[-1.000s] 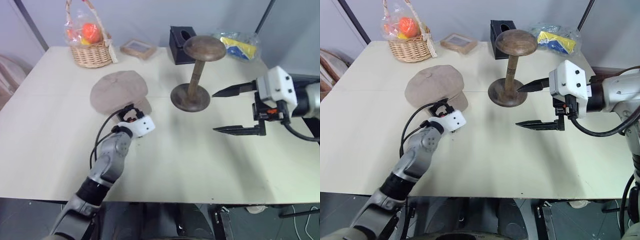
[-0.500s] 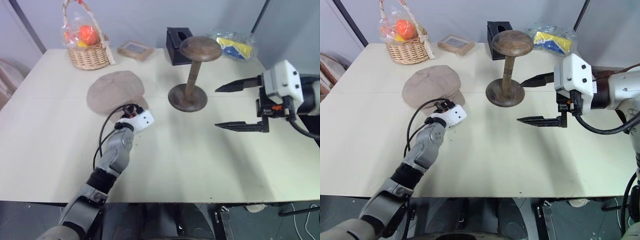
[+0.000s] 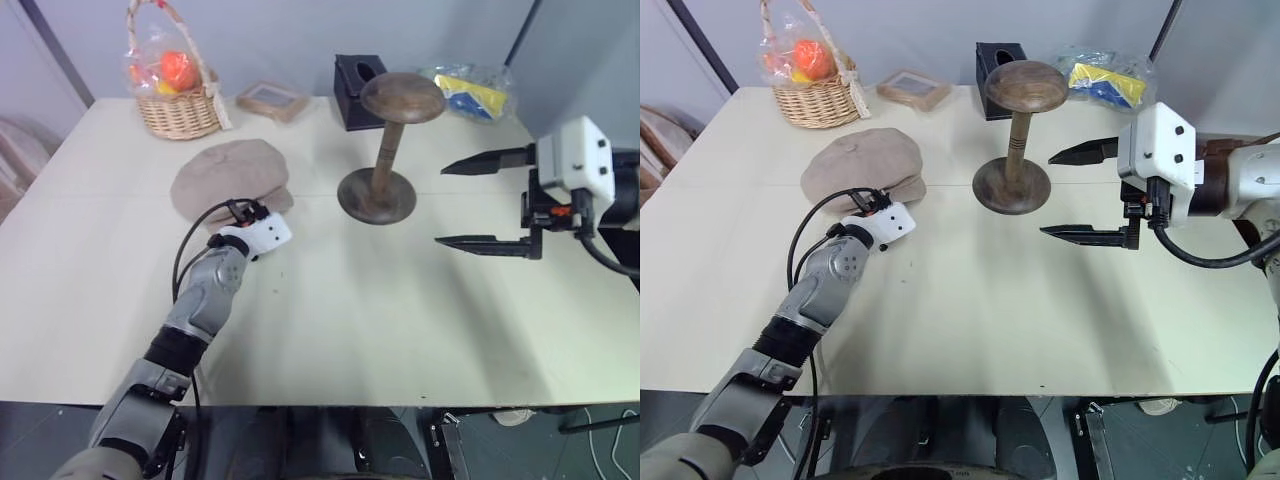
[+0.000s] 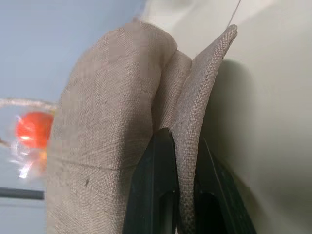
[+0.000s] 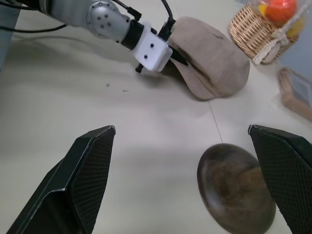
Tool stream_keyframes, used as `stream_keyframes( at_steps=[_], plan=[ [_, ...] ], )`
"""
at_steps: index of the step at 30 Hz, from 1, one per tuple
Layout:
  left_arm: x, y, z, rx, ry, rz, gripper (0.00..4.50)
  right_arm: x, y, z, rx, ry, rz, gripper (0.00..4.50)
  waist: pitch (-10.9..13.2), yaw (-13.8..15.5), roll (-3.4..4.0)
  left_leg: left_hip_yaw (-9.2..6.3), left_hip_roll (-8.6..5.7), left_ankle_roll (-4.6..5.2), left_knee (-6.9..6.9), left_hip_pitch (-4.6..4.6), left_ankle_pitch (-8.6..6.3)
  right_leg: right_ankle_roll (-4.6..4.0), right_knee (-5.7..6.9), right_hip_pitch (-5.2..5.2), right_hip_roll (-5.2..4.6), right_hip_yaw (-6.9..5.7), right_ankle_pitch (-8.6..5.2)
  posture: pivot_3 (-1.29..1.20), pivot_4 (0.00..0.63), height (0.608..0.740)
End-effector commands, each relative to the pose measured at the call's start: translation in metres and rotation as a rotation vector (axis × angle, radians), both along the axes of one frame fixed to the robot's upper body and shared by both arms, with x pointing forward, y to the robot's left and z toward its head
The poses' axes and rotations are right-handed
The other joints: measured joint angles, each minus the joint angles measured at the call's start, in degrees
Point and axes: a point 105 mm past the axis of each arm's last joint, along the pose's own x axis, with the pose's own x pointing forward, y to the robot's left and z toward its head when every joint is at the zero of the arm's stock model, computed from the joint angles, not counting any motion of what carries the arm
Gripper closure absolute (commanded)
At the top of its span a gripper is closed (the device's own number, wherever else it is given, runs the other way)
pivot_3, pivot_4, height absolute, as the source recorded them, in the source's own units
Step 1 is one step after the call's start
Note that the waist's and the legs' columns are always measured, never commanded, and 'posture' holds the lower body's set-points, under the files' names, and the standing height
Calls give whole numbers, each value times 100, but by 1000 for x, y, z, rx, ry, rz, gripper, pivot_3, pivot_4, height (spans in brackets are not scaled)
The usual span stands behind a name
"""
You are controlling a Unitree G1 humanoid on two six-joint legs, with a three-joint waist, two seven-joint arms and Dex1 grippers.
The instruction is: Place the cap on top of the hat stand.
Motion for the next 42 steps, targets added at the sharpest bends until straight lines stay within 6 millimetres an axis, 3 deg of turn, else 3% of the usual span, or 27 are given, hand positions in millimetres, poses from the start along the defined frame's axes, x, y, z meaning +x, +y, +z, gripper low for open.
stream_keyframes(
  at_steps=[1,3,5,9,12,16,19,23,28,36,42],
  plan=[
    [5,-39,48,-206,-89,-66,4475,1,-2,8,6,-60,-10,0,1,94,-2,1,-4,0,3,-3,0,1,0,0,-2,0,0,0,150,740],
    [11,-58,72,-303,-117,-65,4475,1,-2,9,10,-66,-12,0,4,180,-7,-10,-15,0,11,-14,0,9,-6,1,-9,-10,5,0,150,740],
    [16,-72,91,-288,-162,-75,4475,1,-1,9,11,-69,-11,0,6,220,-11,-8,-19,1,15,-19,0,19,-18,2,-11,-9,10,0,150,740],
    [35,-65,144,-185,-343,1,4475,0,-2,10,9,-75,-17,0,9,148,-16,-6,-42,3,5,-20,-1,22,-25,-4,-8,-6,11,0,150,740],
    [36,-76,179,-125,-459,-61,4475,-1,-4,11,3,-83,-34,0,9,30,-16,-7,-40,3,-6,-20,-1,25,-23,-10,-6,-5,9,0,150,740],
    [22,-91,226,-58,-625,-155,4475,0,-21,21,-31,-125,-110,0,12,54,-18,-8,-45,3,-7,-29,-1,29,-23,-18,-13,-4,6,0,150,740],
    [10,-100,240,-26,-696,-226,4475,2,-33,33,-35,-162,-161,0,12,65,-18,-6,-51,3,-6,-36,-1,32,-24,-24,-22,-4,5,0,150,740],
    [-22,-126,254,59,-831,-402,4475,5,-51,46,-37,-205,-237,0,12,63,-18,-6,-52,3,-7,-36,-1,33,-26,-23,-23,-4,4,0,150,740],
    [-47,-151,237,125,-821,-564,4475,8,-74,60,-39,-249,-324,0,11,66,-17,-3,-52,3,-6,-38,-1,33,-27,-23,-26,-3,4,0,150,740],
    [-64,-163,183,260,-762,-693,4475,6,-93,68,-18,-259,-391,0,9,-26,-12,4,-50,5,-8,-28,-1,32,-16,-24,-21,7,4,0,150,740],
    [-57,-181,137,389,-727,-739,4475,7,-102,75,15,-265,-419,0,8,-40,-11,4,-52,6,-5,-28,-2,33,-16,-19,-24,7,4,0,150,740]
  ],
)
